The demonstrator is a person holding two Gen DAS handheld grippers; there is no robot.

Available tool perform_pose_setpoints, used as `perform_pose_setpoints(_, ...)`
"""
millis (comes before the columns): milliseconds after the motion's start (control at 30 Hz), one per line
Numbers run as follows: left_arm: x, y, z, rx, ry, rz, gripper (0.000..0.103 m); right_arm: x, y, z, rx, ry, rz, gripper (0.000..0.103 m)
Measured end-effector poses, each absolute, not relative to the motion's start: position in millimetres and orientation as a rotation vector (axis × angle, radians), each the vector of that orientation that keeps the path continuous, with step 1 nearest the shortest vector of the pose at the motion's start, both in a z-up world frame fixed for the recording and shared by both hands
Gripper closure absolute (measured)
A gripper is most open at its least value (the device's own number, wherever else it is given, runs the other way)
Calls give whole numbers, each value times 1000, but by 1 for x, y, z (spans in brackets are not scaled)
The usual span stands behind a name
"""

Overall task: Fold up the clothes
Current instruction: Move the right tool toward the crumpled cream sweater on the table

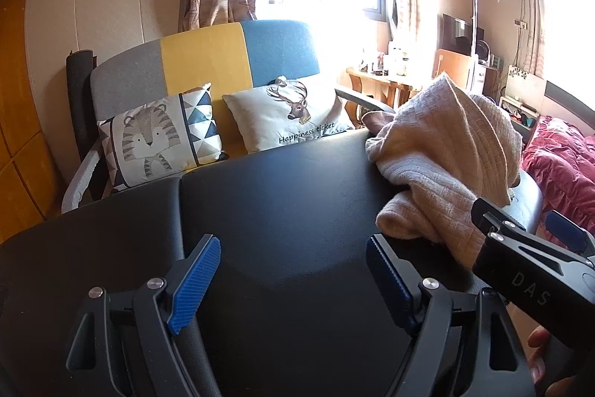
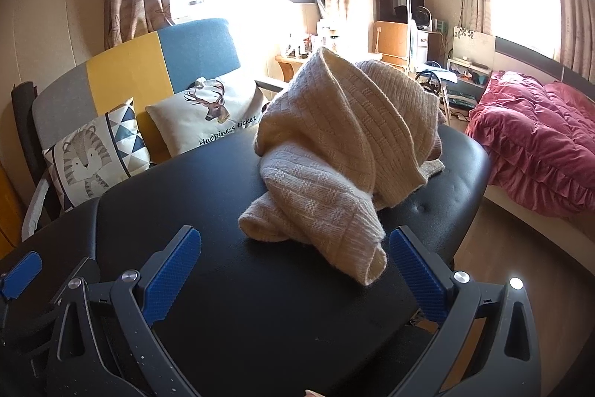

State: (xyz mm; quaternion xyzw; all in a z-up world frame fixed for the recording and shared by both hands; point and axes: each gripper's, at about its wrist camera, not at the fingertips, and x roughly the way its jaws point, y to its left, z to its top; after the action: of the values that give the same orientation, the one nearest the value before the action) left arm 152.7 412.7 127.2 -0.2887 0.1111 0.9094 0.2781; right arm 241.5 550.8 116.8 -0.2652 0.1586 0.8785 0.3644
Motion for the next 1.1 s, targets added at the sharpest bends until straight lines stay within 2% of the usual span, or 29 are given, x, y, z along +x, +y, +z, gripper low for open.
perform_pose_setpoints(533, 154, 417, 116, -800, 298, 2429, 21, 241, 559, 104, -712, 444, 2248, 0)
perform_pose_setpoints(1100, 158, 440, 103, -805, 381, 2388, 21, 242, 572, 91, -729, 480, 2220, 0)
